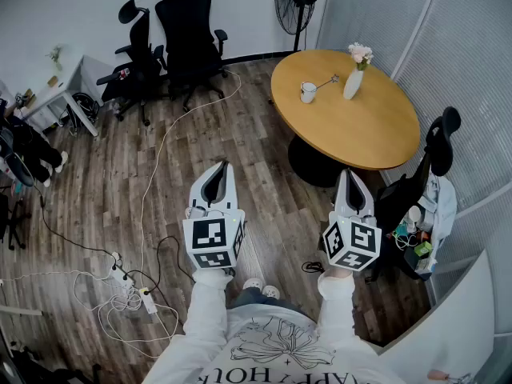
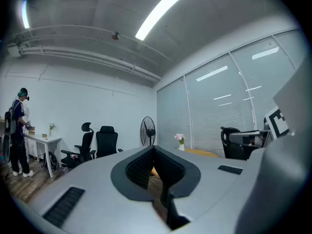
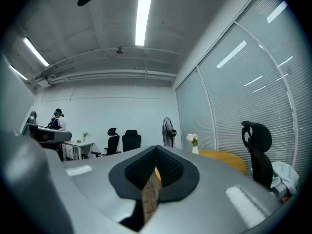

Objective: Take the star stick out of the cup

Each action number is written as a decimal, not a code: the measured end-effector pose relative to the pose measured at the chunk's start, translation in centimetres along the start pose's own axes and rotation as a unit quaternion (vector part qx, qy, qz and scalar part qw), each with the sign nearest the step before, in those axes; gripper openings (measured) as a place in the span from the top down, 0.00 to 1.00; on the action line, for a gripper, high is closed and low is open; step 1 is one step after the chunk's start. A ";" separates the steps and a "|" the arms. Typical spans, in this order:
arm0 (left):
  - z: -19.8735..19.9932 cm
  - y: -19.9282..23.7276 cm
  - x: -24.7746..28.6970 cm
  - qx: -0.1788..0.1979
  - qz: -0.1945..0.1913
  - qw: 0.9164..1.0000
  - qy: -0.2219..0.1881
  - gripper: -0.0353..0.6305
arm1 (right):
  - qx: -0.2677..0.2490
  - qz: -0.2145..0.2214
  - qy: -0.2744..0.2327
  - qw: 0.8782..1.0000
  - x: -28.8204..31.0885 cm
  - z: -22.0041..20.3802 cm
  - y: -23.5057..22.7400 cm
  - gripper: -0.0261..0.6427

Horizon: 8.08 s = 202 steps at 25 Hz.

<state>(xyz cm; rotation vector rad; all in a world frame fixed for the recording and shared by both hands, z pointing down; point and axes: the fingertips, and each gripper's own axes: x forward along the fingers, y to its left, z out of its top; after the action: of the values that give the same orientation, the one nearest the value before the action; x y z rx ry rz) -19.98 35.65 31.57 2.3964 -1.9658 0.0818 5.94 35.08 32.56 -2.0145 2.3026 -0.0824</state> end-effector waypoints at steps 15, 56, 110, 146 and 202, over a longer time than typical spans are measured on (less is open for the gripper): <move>-0.2 1.1 3.0 -0.002 -0.005 1.000 0.000 0.94 | 0.006 -0.012 0.001 1.000 2.9 -0.9 -0.5 0.94; 0.9 -0.1 30.6 -0.005 0.010 1.000 0.009 0.94 | 0.038 0.023 -0.010 0.999 29.5 -0.3 -10.5 0.87; -5.3 0.7 69.3 -0.009 -0.059 0.994 0.092 0.94 | 0.053 -0.046 0.067 0.995 61.9 -9.3 -23.2 0.82; -14.0 -0.8 72.6 -0.019 -0.059 0.982 0.177 0.94 | 0.088 -0.039 0.170 0.981 64.6 -20.1 -26.7 0.76; -3.1 0.4 70.8 -0.027 -0.035 0.997 0.064 0.94 | 0.053 0.091 0.070 0.992 65.8 -6.4 -19.6 0.92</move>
<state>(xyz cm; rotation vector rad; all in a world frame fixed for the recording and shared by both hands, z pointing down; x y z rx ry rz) -6.57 -33.55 39.37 2.3600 -1.8056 0.1728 16.01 -32.84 39.12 -1.7925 2.4958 -0.3377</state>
